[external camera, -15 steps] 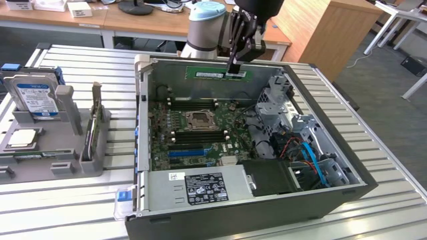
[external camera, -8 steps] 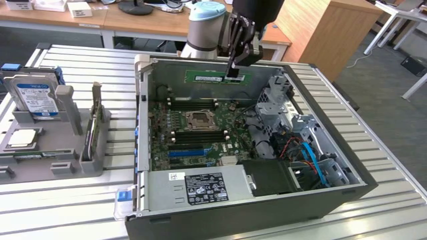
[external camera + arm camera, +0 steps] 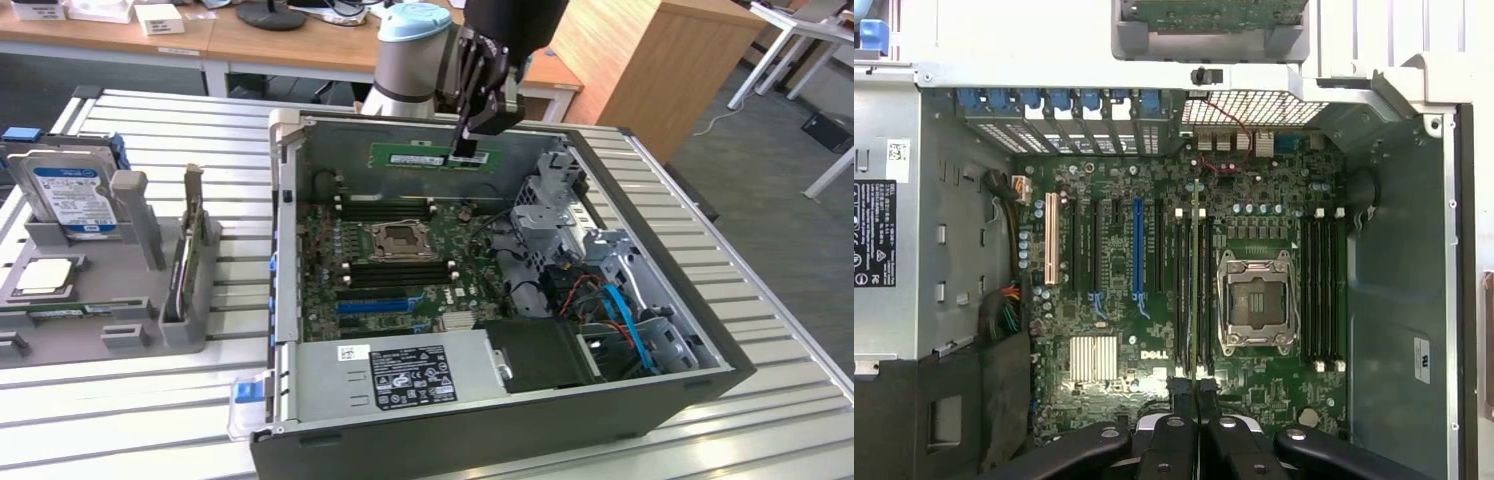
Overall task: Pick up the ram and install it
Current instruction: 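Pick up the ram and move it above insertion slot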
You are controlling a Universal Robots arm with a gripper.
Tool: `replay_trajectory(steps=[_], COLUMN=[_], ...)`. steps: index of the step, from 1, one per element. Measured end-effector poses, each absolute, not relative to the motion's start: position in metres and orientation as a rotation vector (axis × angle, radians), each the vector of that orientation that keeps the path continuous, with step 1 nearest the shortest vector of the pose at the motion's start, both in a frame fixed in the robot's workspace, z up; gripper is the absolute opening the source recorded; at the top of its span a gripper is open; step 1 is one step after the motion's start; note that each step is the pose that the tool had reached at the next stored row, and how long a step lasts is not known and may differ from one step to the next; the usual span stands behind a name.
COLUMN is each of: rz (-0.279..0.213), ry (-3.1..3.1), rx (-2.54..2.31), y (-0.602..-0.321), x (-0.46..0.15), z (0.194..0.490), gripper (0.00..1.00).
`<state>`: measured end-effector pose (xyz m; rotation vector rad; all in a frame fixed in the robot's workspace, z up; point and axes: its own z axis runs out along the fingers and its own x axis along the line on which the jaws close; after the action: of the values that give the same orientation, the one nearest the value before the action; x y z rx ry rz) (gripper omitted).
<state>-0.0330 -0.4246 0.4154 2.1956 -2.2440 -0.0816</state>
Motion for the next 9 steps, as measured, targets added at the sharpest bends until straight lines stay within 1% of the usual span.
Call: replay_trajectory(steps=[9], rz=[-0.082], ry=[-2.244], rx=[2.195], y=[-0.425], x=[-0.033], z=[0.400], gripper=[0.12])
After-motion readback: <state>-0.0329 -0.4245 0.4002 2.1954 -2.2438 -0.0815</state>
